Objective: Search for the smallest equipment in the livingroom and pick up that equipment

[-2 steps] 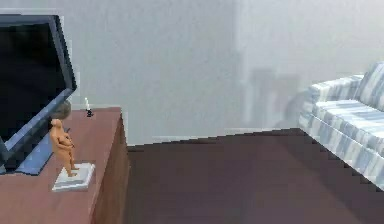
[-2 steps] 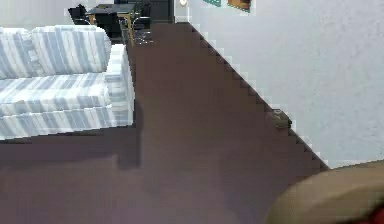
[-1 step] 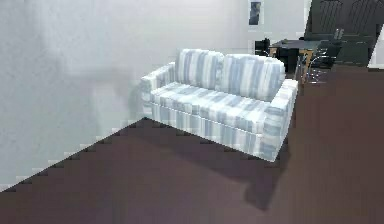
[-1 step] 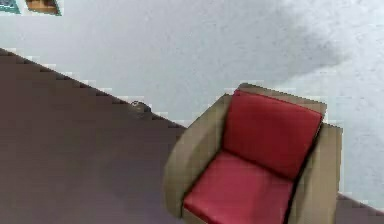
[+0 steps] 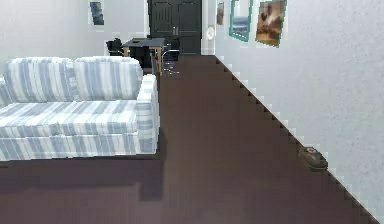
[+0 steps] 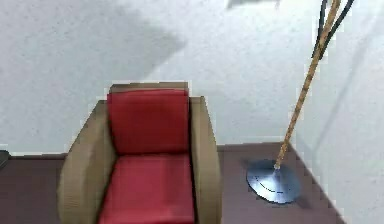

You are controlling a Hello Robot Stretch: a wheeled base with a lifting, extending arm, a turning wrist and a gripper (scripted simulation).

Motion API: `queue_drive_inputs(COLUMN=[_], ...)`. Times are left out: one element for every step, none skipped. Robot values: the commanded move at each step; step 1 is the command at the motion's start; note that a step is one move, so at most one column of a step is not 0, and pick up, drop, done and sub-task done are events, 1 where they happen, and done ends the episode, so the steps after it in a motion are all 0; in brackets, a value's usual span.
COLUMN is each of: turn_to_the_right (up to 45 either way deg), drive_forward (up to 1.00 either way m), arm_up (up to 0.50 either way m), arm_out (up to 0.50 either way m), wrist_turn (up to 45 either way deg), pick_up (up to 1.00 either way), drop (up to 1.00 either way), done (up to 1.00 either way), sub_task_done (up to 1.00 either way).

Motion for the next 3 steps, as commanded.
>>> queue_drive_inputs(turn_to_the_right=[0.0,3.0,0.0], drive_forward=[1.00,0.00,0.70], arm_up=[0.00,0.00,0.00], arm_out=[0.00,0.00,0.00], wrist_turn=[0.0,0.0,0.0], pick_up=[0.00,0.00,0.00], drop=[0.00,0.00,0.00], done=[0.00,0.00,0.00], sub_task_done=[0.00,0.00,0.00])
